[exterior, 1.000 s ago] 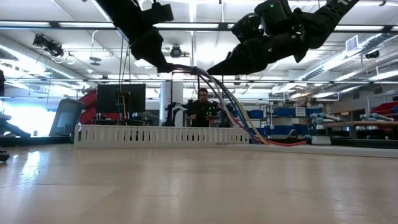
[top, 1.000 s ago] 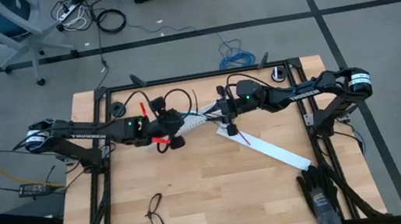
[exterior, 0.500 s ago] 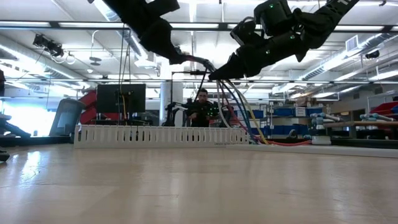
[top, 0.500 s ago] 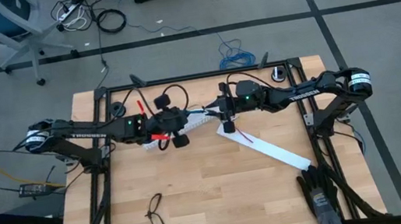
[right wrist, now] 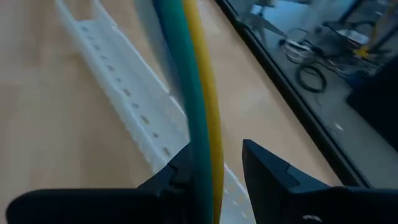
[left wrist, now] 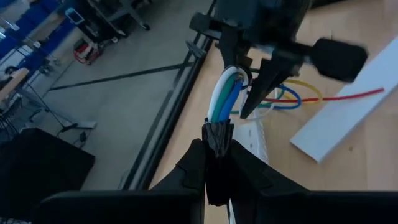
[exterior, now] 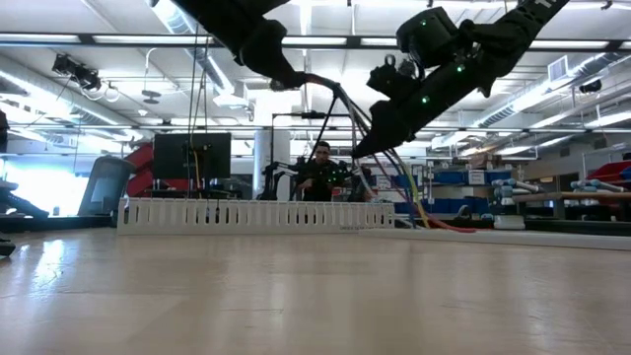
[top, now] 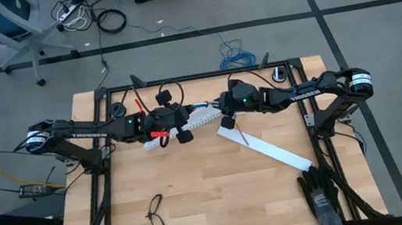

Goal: Ziptie cables
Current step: Put the zip-tied cables in the white cable duct

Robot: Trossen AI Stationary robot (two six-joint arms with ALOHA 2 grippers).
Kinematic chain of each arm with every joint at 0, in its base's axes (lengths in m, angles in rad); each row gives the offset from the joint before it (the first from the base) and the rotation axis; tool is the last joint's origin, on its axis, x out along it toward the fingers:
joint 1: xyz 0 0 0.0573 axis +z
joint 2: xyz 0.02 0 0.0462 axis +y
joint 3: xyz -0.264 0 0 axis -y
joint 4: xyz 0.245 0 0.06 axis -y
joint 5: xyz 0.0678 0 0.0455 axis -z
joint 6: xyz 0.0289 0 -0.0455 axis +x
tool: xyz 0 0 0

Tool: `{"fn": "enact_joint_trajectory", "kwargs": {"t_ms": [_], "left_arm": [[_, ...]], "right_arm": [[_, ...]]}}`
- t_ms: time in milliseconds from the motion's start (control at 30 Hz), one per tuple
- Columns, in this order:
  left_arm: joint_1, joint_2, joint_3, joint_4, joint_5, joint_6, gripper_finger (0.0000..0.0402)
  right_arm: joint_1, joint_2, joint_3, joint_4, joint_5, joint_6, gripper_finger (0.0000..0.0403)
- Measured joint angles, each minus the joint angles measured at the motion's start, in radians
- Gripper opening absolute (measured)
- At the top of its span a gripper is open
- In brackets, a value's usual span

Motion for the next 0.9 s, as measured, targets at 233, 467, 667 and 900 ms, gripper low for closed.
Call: {"fn": "enact_joint_trajectory", "kwargs": {"t_ms": [233,467,667,900], "left_arm": [[0.0,0.0,0.015,0.0,-0.093,0.021,0.0045],[0.005,0.0,0.016,0.003,-0.094,0.023,0.0045],[0.005,-0.001,0.016,0.013,-0.094,0.025,0.0045],[0.005,-0.001,0.016,0.089,-0.093,0.073,0.0045]], "right_arm": [[-0.022,0.0,0.0,-0.065,0.016,0.024,0.0093],[-0.079,0.0,-0.002,-0.104,-0.026,0.091,0.0086],[-0.111,0.0,-0.004,-0.101,-0.133,0.103,0.0088],[-0.112,0.051,-0.022,-0.088,-0.169,0.085,0.0085]]}}
